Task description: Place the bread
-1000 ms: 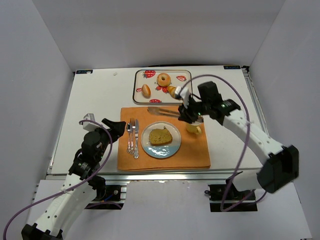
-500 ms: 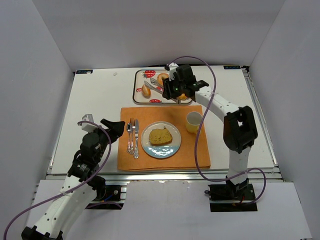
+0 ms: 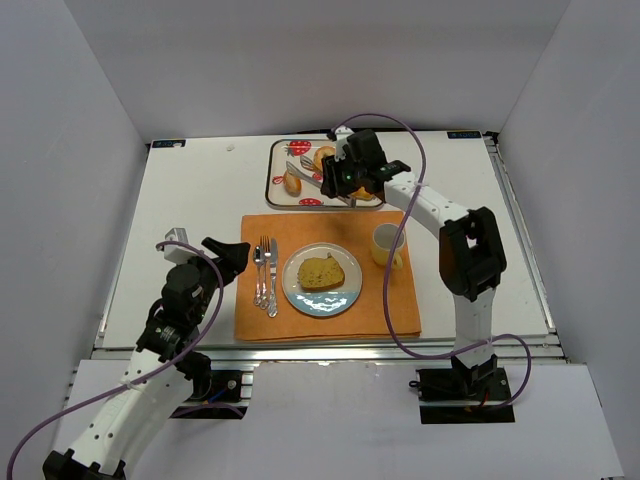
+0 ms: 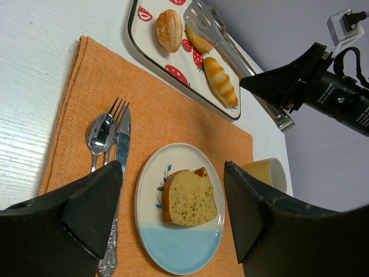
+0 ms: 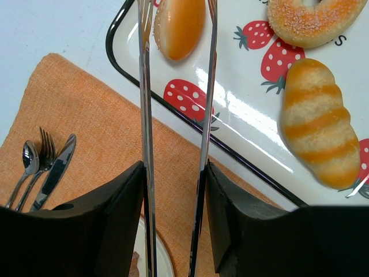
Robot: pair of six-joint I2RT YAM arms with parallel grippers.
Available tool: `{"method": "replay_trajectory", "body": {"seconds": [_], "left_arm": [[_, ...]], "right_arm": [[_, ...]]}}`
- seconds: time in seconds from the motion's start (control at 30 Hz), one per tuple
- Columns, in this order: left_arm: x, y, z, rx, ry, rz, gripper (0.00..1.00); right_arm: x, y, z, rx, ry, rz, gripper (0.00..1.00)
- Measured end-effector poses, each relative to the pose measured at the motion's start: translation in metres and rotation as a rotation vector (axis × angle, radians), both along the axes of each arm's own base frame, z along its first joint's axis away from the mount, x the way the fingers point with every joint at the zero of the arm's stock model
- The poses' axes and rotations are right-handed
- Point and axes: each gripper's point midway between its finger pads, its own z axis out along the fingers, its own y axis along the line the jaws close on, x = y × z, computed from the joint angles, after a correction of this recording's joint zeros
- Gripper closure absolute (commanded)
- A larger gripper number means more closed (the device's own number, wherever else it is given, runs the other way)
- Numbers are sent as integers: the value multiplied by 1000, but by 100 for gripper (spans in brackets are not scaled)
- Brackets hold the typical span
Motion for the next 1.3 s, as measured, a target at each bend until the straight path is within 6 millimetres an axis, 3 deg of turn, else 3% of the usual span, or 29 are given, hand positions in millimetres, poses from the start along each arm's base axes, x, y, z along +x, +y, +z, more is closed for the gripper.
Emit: {"method": "replay_trajectory", "body": {"seconds": [0.4, 0.87, 1.3], "left_arm": [[0, 0, -1, -2, 5, 1, 20], [1, 0, -2, -2, 10, 4, 20], [1, 1, -2, -1, 10, 9, 20]], "right_arm": [[2, 3, -26, -13, 41, -2, 49], [-5, 8, -29, 32, 96, -13, 48], [-20, 4, -52, 30, 174, -22, 50]]}}
